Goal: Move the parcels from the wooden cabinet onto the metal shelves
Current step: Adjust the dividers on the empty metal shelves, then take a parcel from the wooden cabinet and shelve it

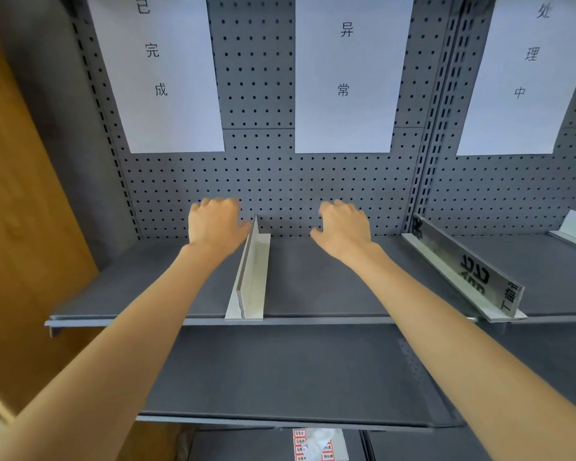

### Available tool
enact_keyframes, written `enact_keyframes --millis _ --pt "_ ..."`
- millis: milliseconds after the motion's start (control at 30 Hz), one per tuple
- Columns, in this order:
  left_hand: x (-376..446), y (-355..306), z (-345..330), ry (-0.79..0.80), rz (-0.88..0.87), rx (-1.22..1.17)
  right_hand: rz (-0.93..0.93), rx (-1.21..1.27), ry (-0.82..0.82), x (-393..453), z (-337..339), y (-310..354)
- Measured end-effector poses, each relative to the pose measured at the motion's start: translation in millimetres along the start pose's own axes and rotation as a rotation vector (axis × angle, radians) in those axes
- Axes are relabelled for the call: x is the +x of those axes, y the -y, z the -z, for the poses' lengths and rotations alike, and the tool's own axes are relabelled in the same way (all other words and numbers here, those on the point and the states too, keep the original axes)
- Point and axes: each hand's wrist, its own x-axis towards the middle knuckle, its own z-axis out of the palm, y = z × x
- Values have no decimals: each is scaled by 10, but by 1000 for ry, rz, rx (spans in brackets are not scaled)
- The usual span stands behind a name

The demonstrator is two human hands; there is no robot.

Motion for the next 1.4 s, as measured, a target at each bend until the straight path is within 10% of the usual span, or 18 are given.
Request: enact_keyframes --millis 667,1400 --pt "-870 1097 701 -97 215 118 292 88 30 -131 60 1091" --pt "-3105 4491 2650 -155 639 342 748 300 -63 -1583 319 5496"
